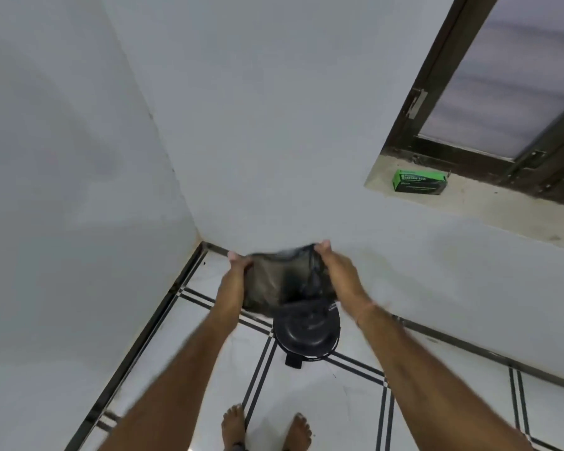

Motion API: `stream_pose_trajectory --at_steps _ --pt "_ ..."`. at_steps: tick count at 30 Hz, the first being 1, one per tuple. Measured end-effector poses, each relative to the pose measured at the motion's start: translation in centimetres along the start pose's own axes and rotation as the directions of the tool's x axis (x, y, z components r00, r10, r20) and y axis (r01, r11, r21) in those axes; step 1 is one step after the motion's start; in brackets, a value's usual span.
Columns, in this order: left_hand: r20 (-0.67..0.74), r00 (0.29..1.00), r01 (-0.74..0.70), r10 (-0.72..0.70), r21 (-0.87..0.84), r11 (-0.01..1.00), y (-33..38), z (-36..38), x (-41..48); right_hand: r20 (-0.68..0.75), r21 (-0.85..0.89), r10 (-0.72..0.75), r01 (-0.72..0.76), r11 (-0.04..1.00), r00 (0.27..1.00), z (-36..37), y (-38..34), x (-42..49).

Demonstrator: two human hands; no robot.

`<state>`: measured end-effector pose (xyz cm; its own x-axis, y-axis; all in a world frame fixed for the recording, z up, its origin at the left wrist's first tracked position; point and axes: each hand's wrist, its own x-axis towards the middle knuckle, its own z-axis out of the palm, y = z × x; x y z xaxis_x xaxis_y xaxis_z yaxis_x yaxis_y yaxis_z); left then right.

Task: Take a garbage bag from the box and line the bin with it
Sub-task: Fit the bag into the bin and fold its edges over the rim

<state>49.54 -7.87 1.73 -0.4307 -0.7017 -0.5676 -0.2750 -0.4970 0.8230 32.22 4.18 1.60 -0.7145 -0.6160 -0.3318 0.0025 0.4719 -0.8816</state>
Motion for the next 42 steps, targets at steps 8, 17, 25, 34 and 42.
stream_pose_trajectory --at_steps 8,17,25,34,42 --pt "0.047 0.981 -0.196 0.191 0.210 0.958 0.6 -3.3 0.9 -0.016 -0.394 -0.154 0.136 0.909 0.988 3.4 -0.9 -3.2" --pt "0.113 0.994 -0.014 0.005 0.078 0.997 -0.7 -6.3 1.9 0.007 0.143 0.118 -0.118 0.983 0.993 4.0 -0.6 -4.6" --pt "0.140 0.990 -0.043 0.031 0.083 0.996 -0.2 -6.9 3.9 -0.034 0.321 0.166 -0.146 0.936 0.986 5.2 -0.8 -3.4" --pt "0.066 0.998 -0.017 0.012 0.081 0.997 0.8 -6.3 6.0 0.032 0.358 0.238 -0.233 0.904 0.971 5.9 0.5 1.3" --pt "-0.013 0.992 0.127 -0.127 0.057 0.990 -1.4 -4.9 9.7 0.075 0.416 0.401 -0.394 0.819 0.913 7.5 4.4 4.8"
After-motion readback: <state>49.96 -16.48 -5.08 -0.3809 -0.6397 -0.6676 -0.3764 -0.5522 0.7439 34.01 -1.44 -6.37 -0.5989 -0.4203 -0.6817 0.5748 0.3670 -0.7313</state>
